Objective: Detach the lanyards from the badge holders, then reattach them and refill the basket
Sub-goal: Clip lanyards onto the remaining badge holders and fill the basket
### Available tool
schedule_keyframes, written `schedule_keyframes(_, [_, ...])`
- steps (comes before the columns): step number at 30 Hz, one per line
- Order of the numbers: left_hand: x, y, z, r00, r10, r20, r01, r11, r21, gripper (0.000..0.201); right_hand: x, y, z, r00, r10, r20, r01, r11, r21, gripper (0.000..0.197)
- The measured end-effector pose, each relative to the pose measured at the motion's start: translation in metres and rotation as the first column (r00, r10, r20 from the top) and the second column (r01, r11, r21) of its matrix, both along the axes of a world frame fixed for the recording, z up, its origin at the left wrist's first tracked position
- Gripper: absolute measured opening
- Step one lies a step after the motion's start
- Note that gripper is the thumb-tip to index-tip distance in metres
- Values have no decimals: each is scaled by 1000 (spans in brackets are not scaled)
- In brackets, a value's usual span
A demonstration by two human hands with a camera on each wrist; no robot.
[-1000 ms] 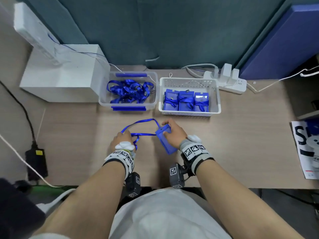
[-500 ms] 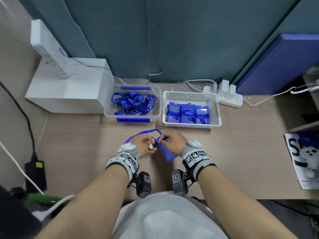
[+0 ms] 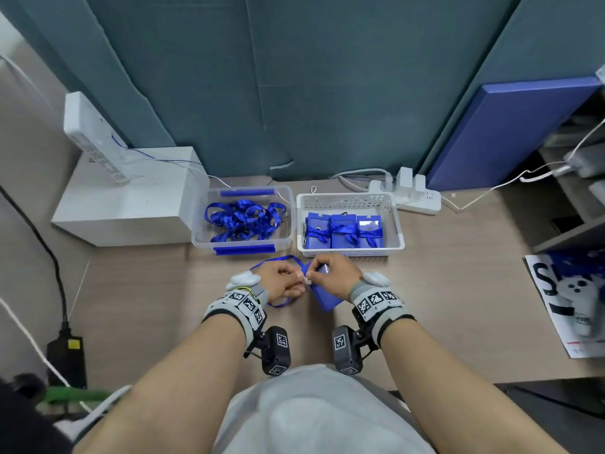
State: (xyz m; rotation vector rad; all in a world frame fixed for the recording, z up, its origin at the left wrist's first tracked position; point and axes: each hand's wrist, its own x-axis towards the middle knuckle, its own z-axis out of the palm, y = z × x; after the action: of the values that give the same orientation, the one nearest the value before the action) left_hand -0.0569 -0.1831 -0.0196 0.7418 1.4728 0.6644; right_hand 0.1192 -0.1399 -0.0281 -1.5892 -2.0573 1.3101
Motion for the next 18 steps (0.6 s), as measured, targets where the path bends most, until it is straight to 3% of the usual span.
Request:
schedule_keyframes(3, [1,2,-6,979,-80,-189,97,992,82,20,5,-2,3,999,12,-43,-12,1000,-5,11])
schedule_keyframes(5, [0,4,-8,922,-116,-369,169,979,115,22,7,-4,3,999,1,-40,-1,1000,3,12])
schedule_keyframes(8, [3,4,-6,869,-87,-487,189,968,163,23,13,-5,2,998,-39,-40,40,999,9,18])
schedule_keyframes(12, [7,5,-3,843,-76,-532,217,954,208,20,16,-5,6,999,-43,-34,43,999,20,22])
schedule_keyframes(18, [14,0,-1,864,-124,-487,205,972,116,26,20,-8,14,997,-77,2,77,997,27,22])
